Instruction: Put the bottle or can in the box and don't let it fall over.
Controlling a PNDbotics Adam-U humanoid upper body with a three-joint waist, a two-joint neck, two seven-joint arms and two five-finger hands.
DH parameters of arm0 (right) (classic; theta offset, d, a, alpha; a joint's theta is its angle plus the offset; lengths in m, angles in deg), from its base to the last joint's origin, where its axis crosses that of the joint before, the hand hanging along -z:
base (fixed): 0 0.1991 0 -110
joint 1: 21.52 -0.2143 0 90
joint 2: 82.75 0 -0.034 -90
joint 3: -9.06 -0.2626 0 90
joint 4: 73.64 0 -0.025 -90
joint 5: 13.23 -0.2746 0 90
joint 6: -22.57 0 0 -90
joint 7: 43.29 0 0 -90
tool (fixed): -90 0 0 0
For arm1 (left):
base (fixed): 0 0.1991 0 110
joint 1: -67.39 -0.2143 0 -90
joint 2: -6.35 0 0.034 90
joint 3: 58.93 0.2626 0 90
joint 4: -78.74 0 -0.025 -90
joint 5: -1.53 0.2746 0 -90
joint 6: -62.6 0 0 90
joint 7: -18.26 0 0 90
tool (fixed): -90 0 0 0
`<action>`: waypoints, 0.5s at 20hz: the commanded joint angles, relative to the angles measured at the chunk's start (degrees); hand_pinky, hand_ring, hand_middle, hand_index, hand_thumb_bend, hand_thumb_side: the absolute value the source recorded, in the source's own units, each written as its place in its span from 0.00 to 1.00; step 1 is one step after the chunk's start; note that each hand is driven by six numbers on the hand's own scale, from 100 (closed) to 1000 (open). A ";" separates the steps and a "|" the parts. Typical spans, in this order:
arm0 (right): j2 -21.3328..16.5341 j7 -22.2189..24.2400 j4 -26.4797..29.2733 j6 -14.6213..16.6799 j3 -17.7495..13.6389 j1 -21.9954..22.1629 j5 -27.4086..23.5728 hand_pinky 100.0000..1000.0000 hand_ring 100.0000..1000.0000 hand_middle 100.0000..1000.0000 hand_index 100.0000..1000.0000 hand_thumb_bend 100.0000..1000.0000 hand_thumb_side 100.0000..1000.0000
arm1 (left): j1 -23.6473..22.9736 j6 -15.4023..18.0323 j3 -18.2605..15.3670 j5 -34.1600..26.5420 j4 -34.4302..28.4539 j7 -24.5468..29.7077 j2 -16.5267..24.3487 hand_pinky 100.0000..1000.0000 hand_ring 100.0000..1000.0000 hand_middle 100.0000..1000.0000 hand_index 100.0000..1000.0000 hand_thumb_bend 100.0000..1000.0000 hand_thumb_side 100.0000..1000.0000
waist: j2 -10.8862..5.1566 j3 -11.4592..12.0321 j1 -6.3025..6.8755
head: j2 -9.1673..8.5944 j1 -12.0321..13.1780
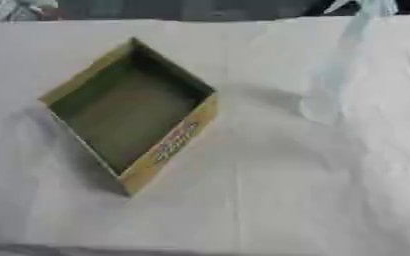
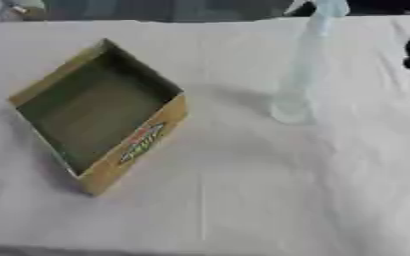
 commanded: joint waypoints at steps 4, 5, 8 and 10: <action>-1.97 0.23 0.90 0.09 -0.48 -0.52 0.23 0.83 0.88 0.87 0.90 0.51 0.16 | 0.43 0.02 -0.76 0.34 -1.24 -0.21 1.61 0.89 0.61 0.50 0.71 0.00 0.54 | -1.55 0.00 -0.05 | -0.29 0.09; -1.97 0.24 0.90 0.09 -0.47 -0.53 0.23 0.83 0.88 0.87 0.90 0.51 0.16 | 0.43 0.01 -0.76 0.34 -1.24 -0.22 1.60 0.89 0.62 0.50 0.71 0.00 0.54 | -1.55 -0.01 -0.06 | -0.38 0.05; -1.97 0.27 0.87 0.06 -0.43 -0.56 0.24 0.83 0.88 0.87 0.91 0.51 0.16 | 0.46 0.02 -0.77 0.36 -1.24 -0.23 1.60 0.89 0.61 0.50 0.71 0.00 0.54 | -1.55 -0.01 -0.09 | -0.65 -0.11; -1.99 0.46 0.74 -0.14 -0.27 -0.52 0.39 0.83 0.88 0.88 0.91 0.51 0.16 | 0.50 0.01 -0.77 0.38 -1.24 -0.22 1.57 0.89 0.61 0.50 0.71 0.00 0.54 | -1.55 0.03 -0.12 | -0.87 -0.41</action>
